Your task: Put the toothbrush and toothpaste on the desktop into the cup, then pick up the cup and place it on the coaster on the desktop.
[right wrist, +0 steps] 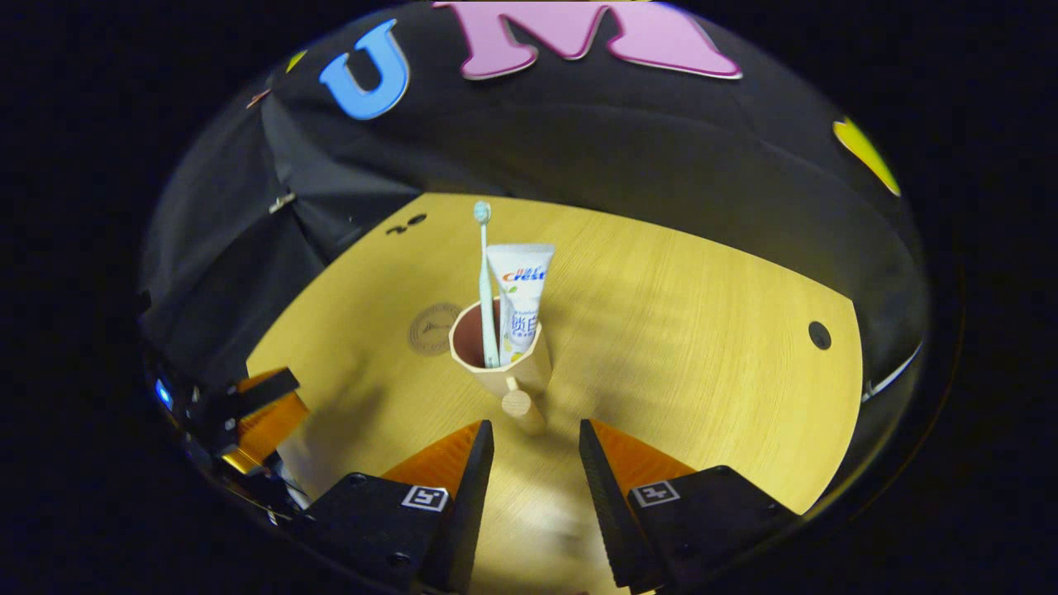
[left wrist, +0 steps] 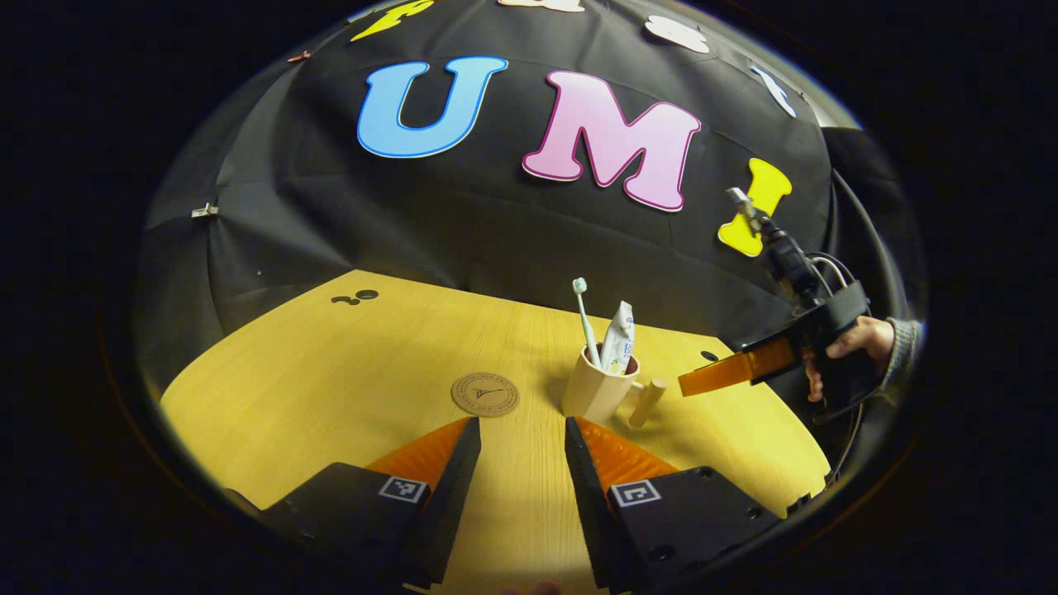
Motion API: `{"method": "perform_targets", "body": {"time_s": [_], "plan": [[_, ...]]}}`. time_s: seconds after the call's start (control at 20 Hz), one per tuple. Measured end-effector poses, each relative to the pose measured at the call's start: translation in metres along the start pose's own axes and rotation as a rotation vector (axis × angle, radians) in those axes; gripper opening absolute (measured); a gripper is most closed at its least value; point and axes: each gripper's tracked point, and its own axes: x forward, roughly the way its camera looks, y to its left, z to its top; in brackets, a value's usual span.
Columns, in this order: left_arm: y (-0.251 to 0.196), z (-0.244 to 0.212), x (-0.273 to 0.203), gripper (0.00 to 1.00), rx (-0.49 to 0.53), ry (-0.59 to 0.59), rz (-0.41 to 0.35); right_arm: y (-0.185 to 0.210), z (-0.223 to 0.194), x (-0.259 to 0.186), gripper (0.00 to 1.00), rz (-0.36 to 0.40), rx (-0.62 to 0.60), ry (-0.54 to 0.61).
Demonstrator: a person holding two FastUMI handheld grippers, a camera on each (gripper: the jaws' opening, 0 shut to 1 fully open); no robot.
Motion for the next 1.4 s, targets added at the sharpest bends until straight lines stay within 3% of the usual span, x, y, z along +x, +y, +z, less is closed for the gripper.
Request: {"method": "perform_targets", "body": {"time_s": [0.3, 0.5, 0.55, 0.6, 0.7, 0.75, 0.8, 0.85, 0.9, 0.95, 1.0, 1.05, 1.1, 1.2, 1.4], "plan": [[0.012, -0.003, -0.040, 0.66, -0.020, 0.014, 0.016, 0.011, -0.002, 0.037, 0.64, -0.012, -0.142, 0.121], [0.017, -0.012, -0.058, 0.66, -0.023, 0.035, 0.039, 0.012, 0.003, 0.057, 0.63, -0.019, -0.172, 0.167], [0.019, -0.015, -0.061, 0.66, -0.020, 0.038, 0.042, 0.013, 0.003, 0.062, 0.70, -0.018, -0.179, 0.177], [0.020, -0.017, -0.062, 0.66, -0.018, 0.043, 0.045, 0.012, 0.004, 0.067, 0.62, -0.022, -0.185, 0.189], [0.023, -0.020, -0.064, 0.66, -0.018, 0.050, 0.054, 0.011, 0.003, 0.071, 0.62, -0.028, -0.188, 0.213], [0.026, -0.020, -0.065, 0.66, -0.021, 0.050, 0.061, 0.011, 0.003, 0.075, 0.70, -0.030, -0.186, 0.221], [0.027, -0.017, -0.065, 0.66, -0.024, 0.044, 0.065, 0.012, 0.002, 0.078, 0.70, -0.028, -0.187, 0.230], [0.027, -0.015, -0.065, 0.66, -0.028, 0.039, 0.066, 0.013, 0.002, 0.079, 0.62, -0.027, -0.193, 0.235], [0.028, -0.014, -0.065, 0.66, -0.029, 0.036, 0.068, 0.013, 0.002, 0.078, 0.63, -0.027, -0.203, 0.248], [0.029, -0.013, -0.064, 0.66, -0.030, 0.034, 0.069, 0.011, -0.001, 0.079, 0.51, -0.033, -0.223, 0.256], [0.029, -0.013, -0.065, 0.66, -0.029, 0.033, 0.071, 0.010, -0.001, 0.080, 0.48, -0.034, -0.230, 0.260], [0.030, -0.012, -0.065, 0.66, -0.029, 0.030, 0.074, 0.011, -0.003, 0.082, 0.22, -0.036, -0.230, 0.269], [0.030, -0.011, -0.065, 0.66, -0.030, 0.030, 0.074, 0.012, -0.001, 0.079, 0.26, -0.034, -0.225, 0.267], [0.031, -0.010, -0.065, 0.66, -0.033, 0.027, 0.074, 0.013, -0.002, 0.081, 0.15, -0.034, -0.235, 0.263], [0.033, -0.011, -0.065, 0.66, -0.038, 0.030, 0.076, 0.013, 0.000, 0.080, 0.16, -0.045, -0.243, 0.225]]}}
